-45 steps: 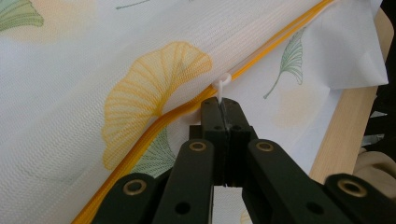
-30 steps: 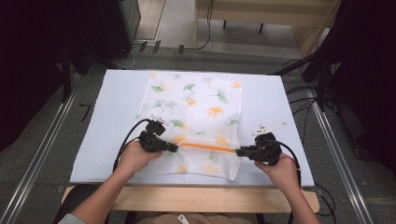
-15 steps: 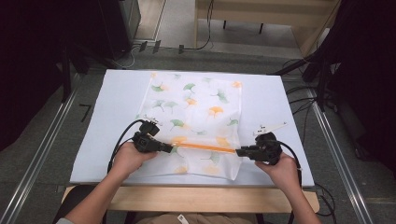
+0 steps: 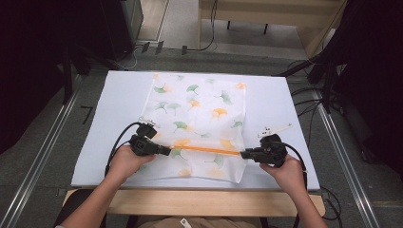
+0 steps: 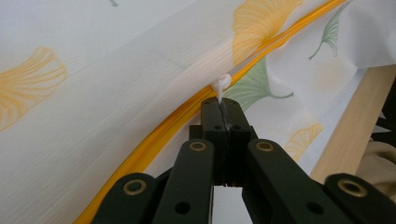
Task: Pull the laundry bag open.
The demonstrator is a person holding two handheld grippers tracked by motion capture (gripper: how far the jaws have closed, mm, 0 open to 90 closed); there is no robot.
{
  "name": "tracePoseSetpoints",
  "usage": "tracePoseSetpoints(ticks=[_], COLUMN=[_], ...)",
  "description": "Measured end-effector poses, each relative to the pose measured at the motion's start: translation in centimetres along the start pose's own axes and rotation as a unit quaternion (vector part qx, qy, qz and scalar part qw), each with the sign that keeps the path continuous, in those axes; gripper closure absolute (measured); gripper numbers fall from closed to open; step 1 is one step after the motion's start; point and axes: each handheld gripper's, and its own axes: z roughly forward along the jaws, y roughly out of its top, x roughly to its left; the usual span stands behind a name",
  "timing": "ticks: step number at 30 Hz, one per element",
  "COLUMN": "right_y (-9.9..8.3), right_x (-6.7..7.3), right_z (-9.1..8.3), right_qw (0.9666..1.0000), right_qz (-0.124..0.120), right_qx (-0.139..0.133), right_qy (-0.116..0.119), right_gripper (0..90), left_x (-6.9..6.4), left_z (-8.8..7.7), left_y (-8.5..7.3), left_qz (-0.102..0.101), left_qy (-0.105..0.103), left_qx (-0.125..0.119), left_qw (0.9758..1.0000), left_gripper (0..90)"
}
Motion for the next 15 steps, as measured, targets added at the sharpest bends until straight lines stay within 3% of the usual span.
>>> tracePoseSetpoints(ticks=[15], right_y=[0.18], right_x=[-0.07], right_z=[0.19], right_qw=[1.0], right_qz=[0.001], right_qx=[0.007], right_qy=[0.001], right_gripper=[84.2], left_x=[0.76], left_z=[-0.83], left_y=[-0.84], left_qz=[-0.011], left_qy=[0.003], left_qx=[-0.004], left_qw=[0.9999], left_gripper=[90.0])
